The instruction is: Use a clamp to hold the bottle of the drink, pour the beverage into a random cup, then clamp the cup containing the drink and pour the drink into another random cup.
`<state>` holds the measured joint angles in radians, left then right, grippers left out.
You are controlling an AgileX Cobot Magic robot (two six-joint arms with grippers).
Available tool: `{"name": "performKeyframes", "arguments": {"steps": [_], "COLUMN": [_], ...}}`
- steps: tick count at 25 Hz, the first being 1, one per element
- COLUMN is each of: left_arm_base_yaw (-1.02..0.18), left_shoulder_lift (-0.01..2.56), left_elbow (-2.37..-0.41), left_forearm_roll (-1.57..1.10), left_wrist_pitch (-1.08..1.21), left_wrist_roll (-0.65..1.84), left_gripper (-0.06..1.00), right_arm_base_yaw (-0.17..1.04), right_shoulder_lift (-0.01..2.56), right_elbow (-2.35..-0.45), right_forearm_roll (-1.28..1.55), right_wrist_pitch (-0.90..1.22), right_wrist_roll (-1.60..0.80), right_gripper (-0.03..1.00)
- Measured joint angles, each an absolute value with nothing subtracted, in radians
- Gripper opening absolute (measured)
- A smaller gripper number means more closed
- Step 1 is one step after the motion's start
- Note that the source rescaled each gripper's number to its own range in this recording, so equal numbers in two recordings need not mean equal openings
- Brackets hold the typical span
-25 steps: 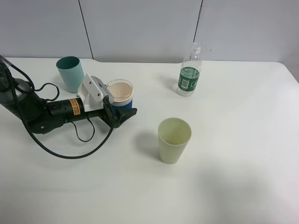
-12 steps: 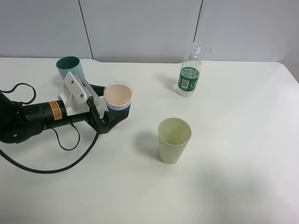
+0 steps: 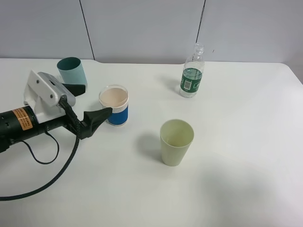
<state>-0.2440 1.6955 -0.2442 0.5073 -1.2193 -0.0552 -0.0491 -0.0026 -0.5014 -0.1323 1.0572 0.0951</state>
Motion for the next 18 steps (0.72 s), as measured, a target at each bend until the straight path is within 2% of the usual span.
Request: {"name": "performKeyframes", "arguments": {"steps": [7,12,18], "left_arm_base_yaw": [-0.244,-0.244,-0.244], "left_shoulder_lift": [1.454,1.242,0.993], "left_elbow": [-0.223,-0.221,-0.322], "left_forearm_roll": [0.397,0.298,0.262], "left_wrist_pitch": [-1.172,-0.915,-0.442], "left_wrist_roll": [-0.053,-0.053,-0.053], "left_gripper": [0.99,0.99,0.99], "right_arm_base_yaw": [-0.049,-0.049,-0.049], "right_shoulder_lift": [-0.003,-0.003,-0.003], "right_elbow": [-0.501,-0.501,-0.501], "right_forearm_roll": [-0.132,-0.132,-0.132], "right_wrist_pitch": [1.057,1.057,1.057], "right_wrist_roll": [0.095,0.095,0.095], "right_gripper": [1.0,1.0,1.0]}}
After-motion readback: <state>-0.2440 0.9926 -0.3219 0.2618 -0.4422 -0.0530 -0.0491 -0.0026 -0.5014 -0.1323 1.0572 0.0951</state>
